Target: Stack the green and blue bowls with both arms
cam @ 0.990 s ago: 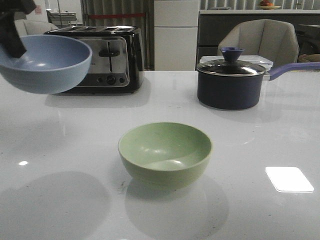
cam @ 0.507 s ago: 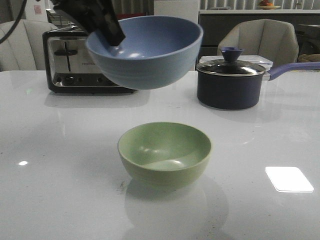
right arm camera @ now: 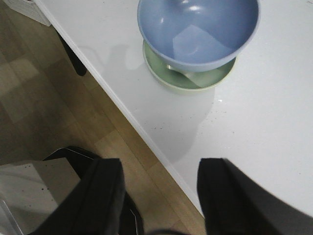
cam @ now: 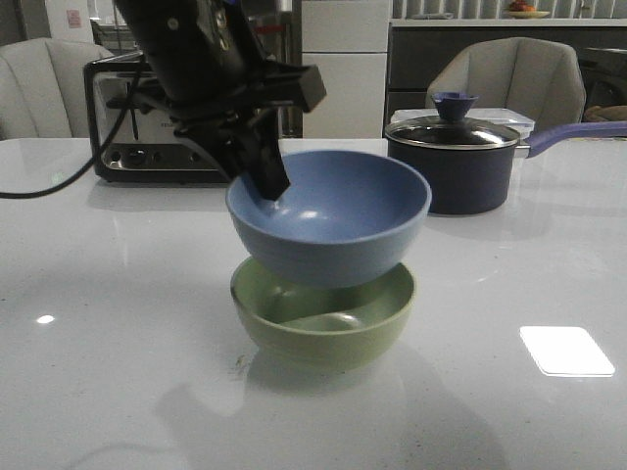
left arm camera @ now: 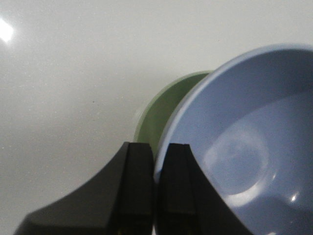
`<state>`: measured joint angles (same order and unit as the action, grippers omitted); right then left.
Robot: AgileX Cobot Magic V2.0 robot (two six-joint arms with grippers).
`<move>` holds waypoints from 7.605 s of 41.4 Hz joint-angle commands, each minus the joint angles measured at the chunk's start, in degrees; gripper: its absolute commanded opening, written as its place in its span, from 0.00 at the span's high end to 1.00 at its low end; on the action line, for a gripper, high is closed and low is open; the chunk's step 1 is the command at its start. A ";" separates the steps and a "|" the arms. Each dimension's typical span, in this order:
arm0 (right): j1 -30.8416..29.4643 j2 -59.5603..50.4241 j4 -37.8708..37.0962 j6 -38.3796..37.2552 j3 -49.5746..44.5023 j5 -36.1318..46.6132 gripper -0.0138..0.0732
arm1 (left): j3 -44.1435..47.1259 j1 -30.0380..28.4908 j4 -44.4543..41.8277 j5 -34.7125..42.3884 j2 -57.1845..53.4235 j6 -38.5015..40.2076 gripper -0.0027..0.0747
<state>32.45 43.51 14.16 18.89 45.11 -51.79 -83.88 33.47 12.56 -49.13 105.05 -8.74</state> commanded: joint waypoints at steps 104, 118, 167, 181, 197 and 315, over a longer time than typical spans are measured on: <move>-0.19 -0.27 -3.77 -4.36 -2.28 3.23 0.69 | 41.14 5.60 -8.00 6.26 -68.78 -0.11 0.72; -0.19 -0.27 -3.77 -4.36 -2.28 2.72 0.78 | 41.14 5.60 -8.00 6.14 -68.78 -0.11 0.85; -0.19 -0.27 -3.71 -4.36 -2.28 2.61 0.78 | 78.94 -29.76 -13.17 45.59 -105.09 9.38 0.85; -0.19 -0.27 -3.71 -4.36 -2.28 2.61 0.78 | 84.31 -30.02 -14.85 51.71 -106.54 12.44 0.85; -0.19 -0.27 -3.71 -4.36 -2.28 2.61 0.78 | 84.31 -30.02 -14.85 52.69 -106.43 12.44 0.85; -30.94 -45.23 -14.16 -21.27 -46.54 56.06 0.78 | 84.31 -30.02 -14.85 52.47 -106.43 12.44 0.85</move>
<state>1.93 -0.54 0.64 -2.99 -1.61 -0.85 0.23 3.50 -2.25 -1.87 -0.28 3.20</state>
